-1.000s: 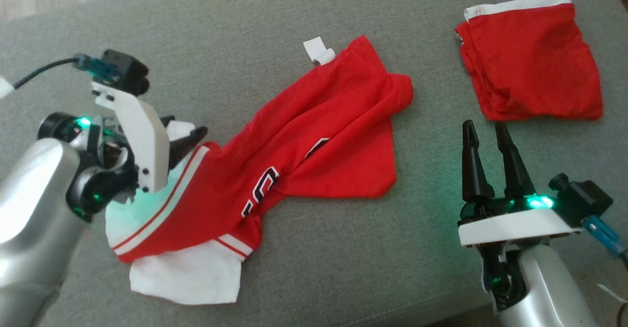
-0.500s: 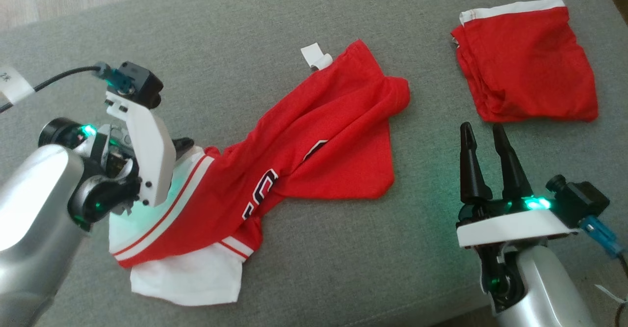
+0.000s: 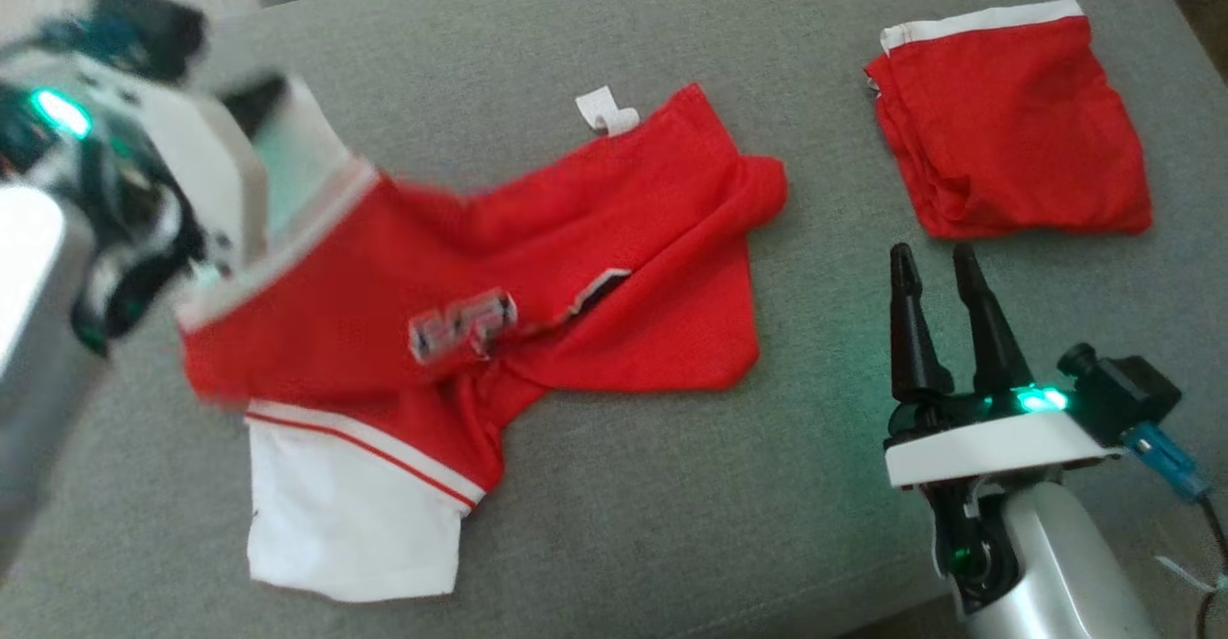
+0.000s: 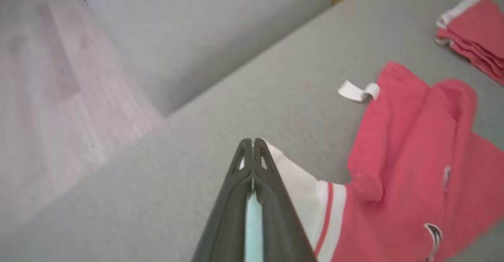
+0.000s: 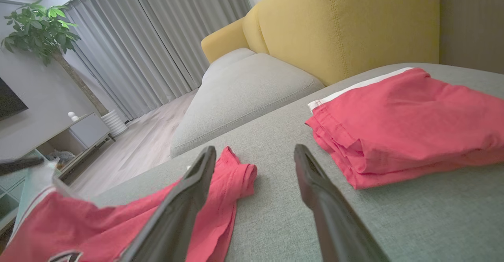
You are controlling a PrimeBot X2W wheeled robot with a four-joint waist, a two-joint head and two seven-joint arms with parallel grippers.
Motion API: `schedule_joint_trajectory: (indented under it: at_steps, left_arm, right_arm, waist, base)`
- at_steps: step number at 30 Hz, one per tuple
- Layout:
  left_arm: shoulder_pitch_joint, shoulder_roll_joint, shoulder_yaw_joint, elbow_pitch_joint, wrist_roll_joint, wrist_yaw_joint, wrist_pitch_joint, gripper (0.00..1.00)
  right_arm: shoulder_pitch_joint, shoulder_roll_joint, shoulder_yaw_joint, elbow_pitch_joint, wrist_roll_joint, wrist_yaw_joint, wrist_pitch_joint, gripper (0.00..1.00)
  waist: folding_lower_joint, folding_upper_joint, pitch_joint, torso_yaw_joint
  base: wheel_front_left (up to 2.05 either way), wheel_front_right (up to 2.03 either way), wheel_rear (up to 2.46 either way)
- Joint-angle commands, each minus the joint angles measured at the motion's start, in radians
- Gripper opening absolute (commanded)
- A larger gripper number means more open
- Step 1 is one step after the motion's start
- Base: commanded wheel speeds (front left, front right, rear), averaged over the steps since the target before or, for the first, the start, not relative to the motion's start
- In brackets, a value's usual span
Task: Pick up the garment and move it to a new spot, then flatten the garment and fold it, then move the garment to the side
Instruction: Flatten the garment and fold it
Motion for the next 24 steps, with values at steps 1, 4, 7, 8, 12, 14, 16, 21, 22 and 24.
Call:
schedule_joint_trajectory:
  at_steps: [1, 4, 7, 8, 12, 14, 16, 21, 22, 24]
  left_arm:
    - [-0.085, 0.049, 0.067, -0.019, 0.026, 0.013, -0.026, 0.0]
    - [-0.158, 0.047, 0.079, 0.029, 0.101, 0.035, -0.119, 0.0]
    - [-0.226, 0.039, 0.076, 0.089, 0.167, 0.055, -0.187, 0.0]
    - [-0.248, 0.036, 0.074, 0.114, 0.184, 0.056, -0.203, 0.0]
    - [-0.346, 0.033, 0.052, 0.215, 0.256, 0.055, -0.254, 0.0]
    - [-0.4, 0.031, 0.039, 0.266, 0.292, 0.05, -0.278, 0.0]
    - [-0.451, 0.032, 0.023, 0.319, 0.328, 0.045, -0.303, 0.0]
    - [-0.575, 0.026, 0.005, 0.444, 0.409, 0.07, -0.404, 0.0]
    - [-0.597, 0.024, 0.004, 0.469, 0.425, 0.086, -0.43, 0.24]
    - [-0.633, 0.016, 0.005, 0.515, 0.454, 0.129, -0.487, 1.0]
  right_arm:
    - [-0.016, -0.003, 0.027, -0.03, 0.005, -0.001, -0.011, 1.0]
    - [-0.019, -0.003, 0.03, -0.033, 0.01, -0.001, -0.011, 1.0]
    - [-0.022, -0.003, 0.037, -0.035, 0.016, -0.001, -0.011, 1.0]
    - [-0.023, -0.003, 0.041, -0.036, 0.018, -0.001, -0.011, 1.0]
    - [-0.034, -0.003, 0.049, -0.045, 0.032, -0.001, -0.011, 1.0]
    - [-0.041, -0.003, 0.054, -0.049, 0.04, -0.001, -0.011, 1.0]
    - [-0.048, -0.003, 0.062, -0.05, 0.046, -0.001, -0.011, 1.0]
    - [-0.064, -0.003, 0.085, -0.056, 0.059, -0.001, -0.011, 1.0]
    - [-0.066, -0.003, 0.089, -0.058, 0.061, -0.001, -0.011, 1.0]
    - [-0.071, -0.003, 0.096, -0.06, 0.062, -0.001, -0.011, 1.0]
  waist:
    - [0.0, 0.0, 0.004, -0.007]
    - [0.0, 0.0, 0.014, -0.023]
    - [0.0, 0.0, 0.027, -0.04]
    - [0.0, 0.0, 0.033, -0.047]
    - [0.0, 0.0, 0.066, -0.073]
    - [0.0, 0.0, 0.088, -0.085]
    - [0.0, 0.0, 0.106, -0.097]
    - [0.0, 0.0, 0.149, -0.123]
    - [0.0, 0.0, 0.156, -0.126]
    - [0.0, 0.0, 0.166, -0.128]
  base:
    - [0.0, 0.0, 0.0]
    - [0.0, 0.0, 0.0]
    - [0.0, 0.0, 0.0]
    - [0.0, 0.0, 0.0]
    - [0.0, 0.0, 0.0]
    - [0.0, 0.0, 0.0]
    - [0.0, 0.0, 0.0]
    - [0.0, 0.0, 0.0]
    - [0.0, 0.0, 0.0]
    - [0.0, 0.0, 0.0]
